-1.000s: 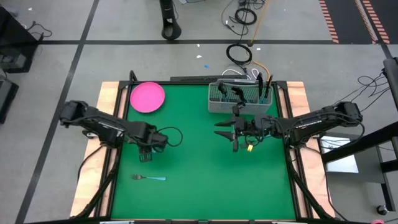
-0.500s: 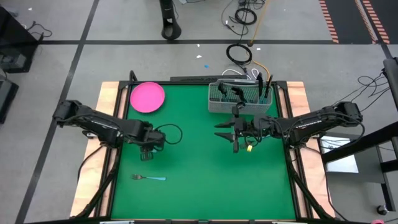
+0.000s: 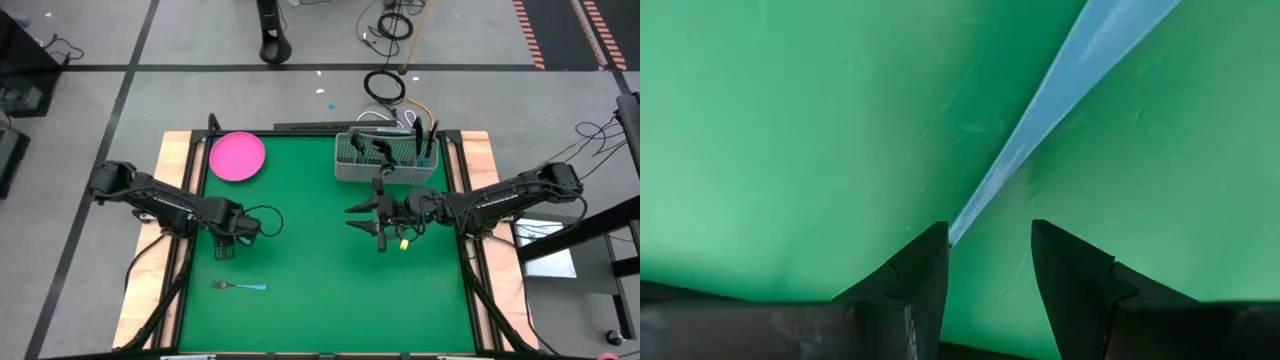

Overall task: Sort silverware
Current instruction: Put the bottom black fork into the cutlery rack with the other black forks

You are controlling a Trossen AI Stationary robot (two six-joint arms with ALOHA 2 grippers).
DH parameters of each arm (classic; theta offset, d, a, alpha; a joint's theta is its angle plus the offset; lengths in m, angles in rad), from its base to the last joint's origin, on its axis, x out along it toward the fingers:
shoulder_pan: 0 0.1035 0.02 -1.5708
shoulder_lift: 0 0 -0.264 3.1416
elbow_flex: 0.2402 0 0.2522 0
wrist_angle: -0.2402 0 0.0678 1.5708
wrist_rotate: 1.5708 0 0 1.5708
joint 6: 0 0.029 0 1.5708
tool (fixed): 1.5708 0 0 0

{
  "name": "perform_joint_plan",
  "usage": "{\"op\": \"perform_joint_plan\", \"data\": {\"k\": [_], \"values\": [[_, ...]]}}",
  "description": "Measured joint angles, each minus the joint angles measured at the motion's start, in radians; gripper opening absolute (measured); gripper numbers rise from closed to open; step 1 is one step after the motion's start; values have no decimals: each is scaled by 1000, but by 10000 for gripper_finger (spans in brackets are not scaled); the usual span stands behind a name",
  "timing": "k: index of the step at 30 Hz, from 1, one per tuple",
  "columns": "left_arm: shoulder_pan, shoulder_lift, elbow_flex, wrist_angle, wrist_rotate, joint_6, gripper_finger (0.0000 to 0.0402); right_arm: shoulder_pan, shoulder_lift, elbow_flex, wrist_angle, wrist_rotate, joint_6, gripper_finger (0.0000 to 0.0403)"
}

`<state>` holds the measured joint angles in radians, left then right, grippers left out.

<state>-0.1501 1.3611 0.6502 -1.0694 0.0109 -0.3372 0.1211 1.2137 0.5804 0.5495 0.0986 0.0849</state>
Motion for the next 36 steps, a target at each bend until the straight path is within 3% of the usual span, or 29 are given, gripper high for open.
{"op": "perform_joint_plan", "data": {"k": [8, 14, 17, 21, 24, 29, 36], "values": [[-8, 32, 19, 15, 33, -17, 148, 0, 0, 0, -12, 0, 0, 130], [-45, 30, 124, 86, 60, -33, 148, -2, 0, 0, -10, 6, -18, 130], [-102, 30, 135, 177, 164, -96, 148, -2, 0, 0, -9, 6, -18, 130], [-227, 33, 135, 250, 221, -245, 148, -2, 0, 0, -21, 6, -18, 130], [-337, 33, 135, 299, 210, -365, 148, -1, 0, 0, -53, 5, -9, 130], [-479, 38, 134, 336, 80, -532, 147, 0, 0, 0, -82, 5, 12, 130], [-568, 146, 134, 353, 36, -598, 147, 14, 0, 0, -60, 4, 34, 130]]}}
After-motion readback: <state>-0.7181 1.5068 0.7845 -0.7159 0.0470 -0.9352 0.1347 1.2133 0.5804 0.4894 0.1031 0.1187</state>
